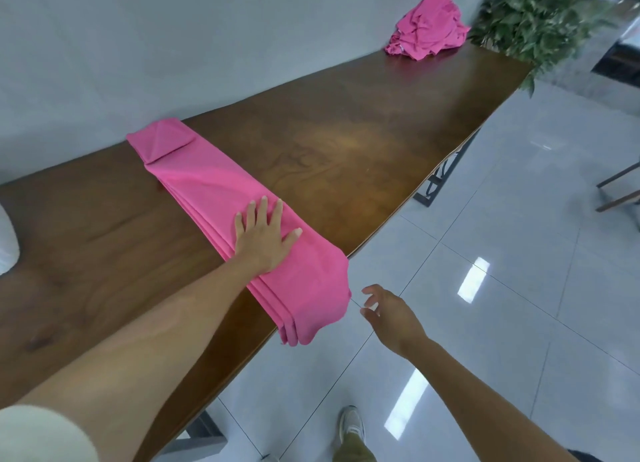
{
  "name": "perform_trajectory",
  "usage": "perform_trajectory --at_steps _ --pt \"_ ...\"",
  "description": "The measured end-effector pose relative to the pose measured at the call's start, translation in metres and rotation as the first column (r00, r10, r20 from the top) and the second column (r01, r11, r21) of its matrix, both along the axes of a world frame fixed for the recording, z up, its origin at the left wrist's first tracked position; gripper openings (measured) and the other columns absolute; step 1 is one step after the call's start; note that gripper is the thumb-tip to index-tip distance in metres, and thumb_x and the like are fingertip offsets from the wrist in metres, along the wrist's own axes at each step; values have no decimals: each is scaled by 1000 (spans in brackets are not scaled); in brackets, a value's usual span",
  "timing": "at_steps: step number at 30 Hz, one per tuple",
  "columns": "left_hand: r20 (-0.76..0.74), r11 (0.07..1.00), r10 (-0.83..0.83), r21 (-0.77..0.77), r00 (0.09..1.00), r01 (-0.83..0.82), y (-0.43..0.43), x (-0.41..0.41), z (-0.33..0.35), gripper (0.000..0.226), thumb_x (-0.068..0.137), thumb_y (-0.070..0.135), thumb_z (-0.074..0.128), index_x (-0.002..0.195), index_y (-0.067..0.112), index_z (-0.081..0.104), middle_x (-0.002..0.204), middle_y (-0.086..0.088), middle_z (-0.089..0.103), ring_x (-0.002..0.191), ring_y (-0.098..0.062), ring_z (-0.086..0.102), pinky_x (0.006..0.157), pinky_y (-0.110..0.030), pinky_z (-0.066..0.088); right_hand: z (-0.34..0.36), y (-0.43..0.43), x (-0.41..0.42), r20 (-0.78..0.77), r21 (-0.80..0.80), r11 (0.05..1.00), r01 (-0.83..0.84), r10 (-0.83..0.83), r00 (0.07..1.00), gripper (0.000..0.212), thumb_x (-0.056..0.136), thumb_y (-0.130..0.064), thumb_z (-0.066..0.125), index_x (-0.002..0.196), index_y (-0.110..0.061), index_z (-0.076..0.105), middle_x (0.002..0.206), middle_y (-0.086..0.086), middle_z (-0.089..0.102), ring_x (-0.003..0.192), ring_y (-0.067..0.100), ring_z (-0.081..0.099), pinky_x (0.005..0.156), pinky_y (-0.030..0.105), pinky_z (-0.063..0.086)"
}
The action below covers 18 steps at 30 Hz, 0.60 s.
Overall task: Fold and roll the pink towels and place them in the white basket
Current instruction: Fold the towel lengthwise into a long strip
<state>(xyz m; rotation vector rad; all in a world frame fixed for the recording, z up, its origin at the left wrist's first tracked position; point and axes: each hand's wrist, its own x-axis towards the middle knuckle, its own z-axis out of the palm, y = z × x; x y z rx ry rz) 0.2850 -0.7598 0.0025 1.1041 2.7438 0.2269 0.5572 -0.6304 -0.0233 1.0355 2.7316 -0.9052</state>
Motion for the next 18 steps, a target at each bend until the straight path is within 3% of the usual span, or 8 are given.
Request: perform_trajectory --at_steps 8,13,18 --pt "-129 1000 19 -7 991 -20 -2 3 -12 82 95 72 4 163 25 -2 171 -4 -3 157 -28 -4 126 -53 1 -52 34 -35 77 -200 975 -96 113 991 47 99 -13 61 141 -30 49 129 0 55 108 18 60 86 28 51" --pt "-146 999 40 -24 988 -44 -2 4 -11 85 92 76 -3 162 28 -2 171 -1 -2 157 -25 -5 126 -50 1 -73 42 -51 71 -218 960 -177 196 978 16 98 -22 62 112 -17 68 116 3 65 99 21 65 87 35 54" --pt "-138 998 52 -18 989 -55 -1 7 -7 87 89 77 -2 162 30 0 171 1 -2 157 -22 -5 127 -48 1 -87 47 -46 96 -231 953 -194 221 971 11 97 -24 61 88 -18 60 86 -2 66 77 18 62 69 32 49"
